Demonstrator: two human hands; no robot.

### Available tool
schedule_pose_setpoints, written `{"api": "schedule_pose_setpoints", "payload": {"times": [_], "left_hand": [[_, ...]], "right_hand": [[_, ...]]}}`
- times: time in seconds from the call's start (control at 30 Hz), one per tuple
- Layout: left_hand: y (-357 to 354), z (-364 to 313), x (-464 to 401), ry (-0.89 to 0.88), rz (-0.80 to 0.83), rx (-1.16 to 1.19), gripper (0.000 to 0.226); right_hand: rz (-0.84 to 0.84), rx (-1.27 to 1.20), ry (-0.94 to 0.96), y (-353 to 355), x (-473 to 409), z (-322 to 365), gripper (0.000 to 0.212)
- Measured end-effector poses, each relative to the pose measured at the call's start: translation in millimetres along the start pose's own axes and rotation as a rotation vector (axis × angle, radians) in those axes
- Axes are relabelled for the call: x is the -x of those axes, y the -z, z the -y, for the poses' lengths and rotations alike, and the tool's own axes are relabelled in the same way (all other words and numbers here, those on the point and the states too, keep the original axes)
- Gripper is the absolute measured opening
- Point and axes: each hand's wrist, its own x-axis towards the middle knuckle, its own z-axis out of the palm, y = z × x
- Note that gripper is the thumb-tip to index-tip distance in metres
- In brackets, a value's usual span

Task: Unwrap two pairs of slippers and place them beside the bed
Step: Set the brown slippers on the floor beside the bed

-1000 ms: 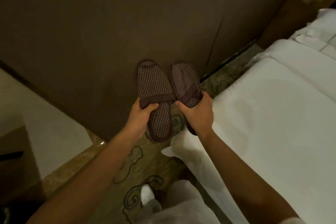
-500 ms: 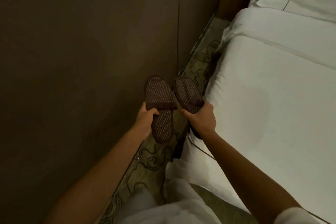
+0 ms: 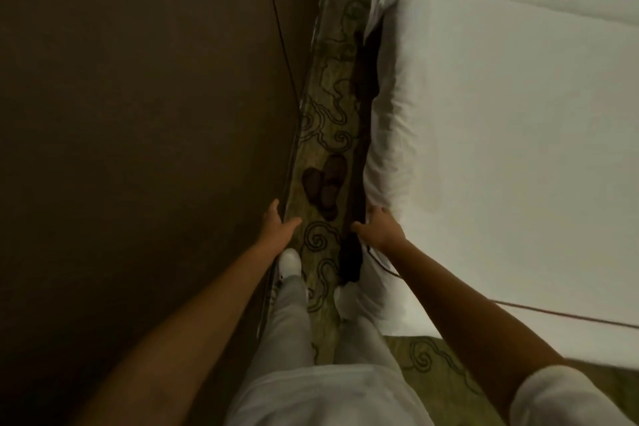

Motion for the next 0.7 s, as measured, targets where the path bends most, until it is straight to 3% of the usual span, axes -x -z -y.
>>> {"api": "schedule_pose_setpoints", "payload": {"times": [0.27,0.4,0.5,0.6,0.7], "left_hand": [[26.7,-56.5,-65.7,-0.189,-0.054,-0.339,0.068],[12.4,-62.3,-117.3,-0.291,-0.069,-0.475,0.066],[-15.7,-46.5,-180.8,-0.379,-0.062,-0.604,0.065],[-50.8,-20.6,-257.2,-0.411,-0.001,-0.750,0.066],[-89.5,5.1,-336.9,-0.431,0.026,-0.862,0.064]], "right_hand": [[-0.070,-0.146,-0.033,3.2,-50.6,34.7,0.057],[-0.082,-0.176,0.001,-14.2,-94.9,37.0,0.060],[-0.076,-0.212,-0.007,-47.3,-149.7,23.9,0.059],[-0.070,-0.258,-0.014,-90.5,-219.3,6.8,0.033],[-0.076,-0.304,-0.033,-128.7,-295.3,-9.5,0.034]]}}
